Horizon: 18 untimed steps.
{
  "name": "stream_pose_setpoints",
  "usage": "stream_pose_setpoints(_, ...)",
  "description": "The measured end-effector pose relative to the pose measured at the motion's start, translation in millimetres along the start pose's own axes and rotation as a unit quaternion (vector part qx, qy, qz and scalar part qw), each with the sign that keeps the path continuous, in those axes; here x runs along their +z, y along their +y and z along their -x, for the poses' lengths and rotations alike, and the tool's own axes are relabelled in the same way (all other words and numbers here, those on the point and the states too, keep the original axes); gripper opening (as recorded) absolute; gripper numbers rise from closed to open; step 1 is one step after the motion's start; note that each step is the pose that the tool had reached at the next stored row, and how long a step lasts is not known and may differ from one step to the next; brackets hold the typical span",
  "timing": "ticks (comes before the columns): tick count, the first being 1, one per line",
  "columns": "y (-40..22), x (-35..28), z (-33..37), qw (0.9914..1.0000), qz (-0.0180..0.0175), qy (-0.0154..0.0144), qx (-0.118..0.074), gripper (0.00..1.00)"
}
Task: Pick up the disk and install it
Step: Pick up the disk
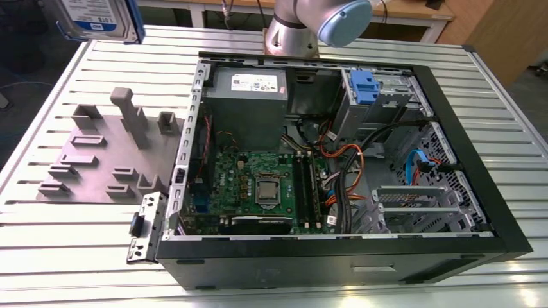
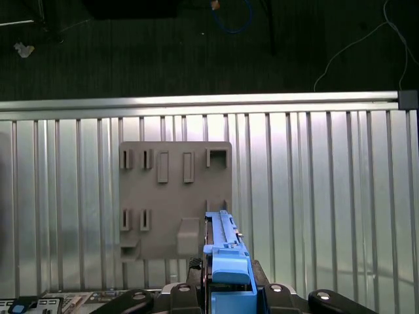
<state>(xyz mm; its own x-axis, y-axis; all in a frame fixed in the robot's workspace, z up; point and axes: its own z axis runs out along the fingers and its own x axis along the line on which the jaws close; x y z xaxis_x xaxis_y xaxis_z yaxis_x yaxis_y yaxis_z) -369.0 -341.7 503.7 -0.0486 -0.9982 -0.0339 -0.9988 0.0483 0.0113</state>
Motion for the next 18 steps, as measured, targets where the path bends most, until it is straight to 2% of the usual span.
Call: stream_pose_setpoints(18, -13.8, -0.2, 0.7, 1.0, 0.0, 0.0, 0.0, 0.37)
